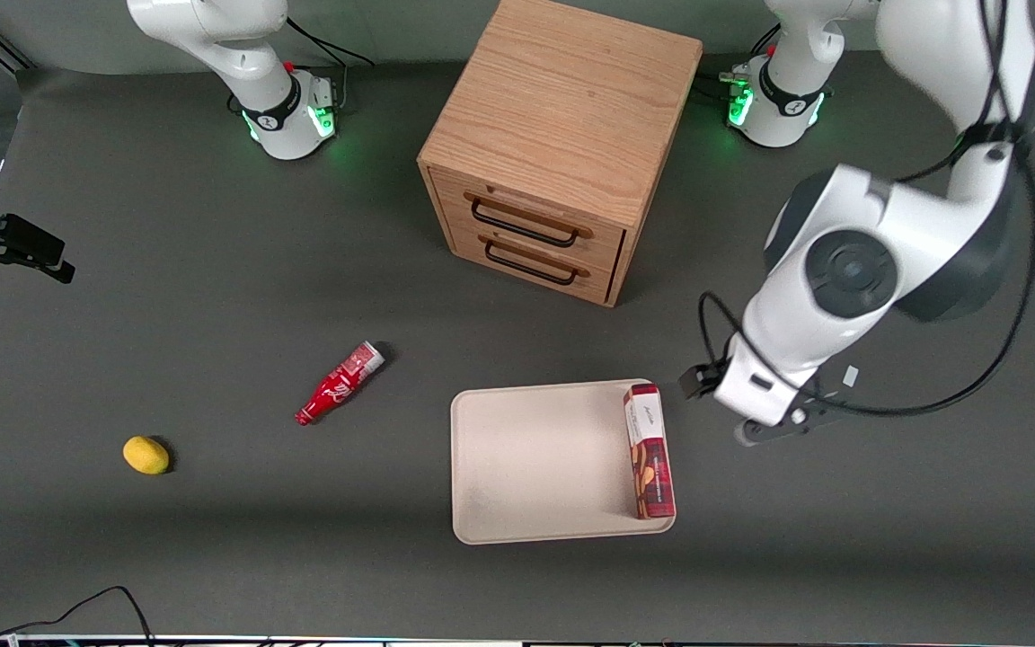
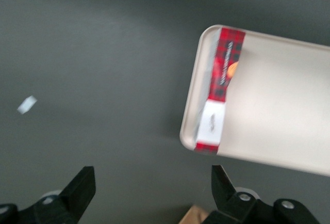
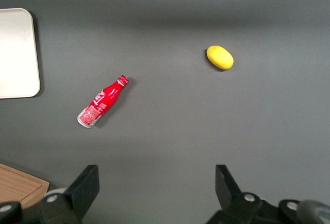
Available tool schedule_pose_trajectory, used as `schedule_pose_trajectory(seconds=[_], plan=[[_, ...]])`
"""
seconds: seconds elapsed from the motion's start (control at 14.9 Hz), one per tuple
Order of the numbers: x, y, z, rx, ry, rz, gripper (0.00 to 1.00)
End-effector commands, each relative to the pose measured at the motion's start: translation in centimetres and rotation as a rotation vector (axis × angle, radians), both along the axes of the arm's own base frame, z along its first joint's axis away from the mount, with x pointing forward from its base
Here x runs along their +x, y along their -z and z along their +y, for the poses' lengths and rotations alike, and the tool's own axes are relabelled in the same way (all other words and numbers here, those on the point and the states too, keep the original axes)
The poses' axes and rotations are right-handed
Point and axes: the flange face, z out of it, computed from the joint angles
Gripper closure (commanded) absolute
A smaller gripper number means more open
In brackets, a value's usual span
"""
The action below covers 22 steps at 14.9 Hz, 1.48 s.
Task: Place red cookie box on tray
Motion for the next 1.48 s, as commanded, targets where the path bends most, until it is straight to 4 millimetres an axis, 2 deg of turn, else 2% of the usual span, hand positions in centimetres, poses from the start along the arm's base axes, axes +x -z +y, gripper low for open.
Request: schedule_pose_trajectory(seconds=[0.0, 0.13, 0.27, 0.4, 0.54, 0.67, 0.81, 0.94, 1.14, 1.41], plan=[[-2.9, -6.0, 6.1, -0.026, 0.061, 0.072, 0.0], [-5.8, -10.8, 11.9, -0.043, 0.139, 0.127, 0.0], [-8.7, -13.8, 15.7, -0.04, 0.226, 0.186, 0.0], [-10.8, -15.6, 19.0, -0.054, 0.285, 0.21, 0.0], [-12.7, -16.1, 21.2, -0.066, 0.307, 0.209, 0.0], [-14.5, -15.4, 21.9, -0.068, 0.312, 0.178, 0.0], [-16.4, -13.6, 21.9, -0.066, 0.315, 0.15, 0.0], [-17.6, -12.6, 22.0, -0.064, 0.314, 0.126, 0.0], [-17.6, -12.8, 22.2, -0.06, 0.311, 0.121, 0.0], [-17.9, -14.6, 22.9, -0.061, 0.319, 0.125, 0.0]])
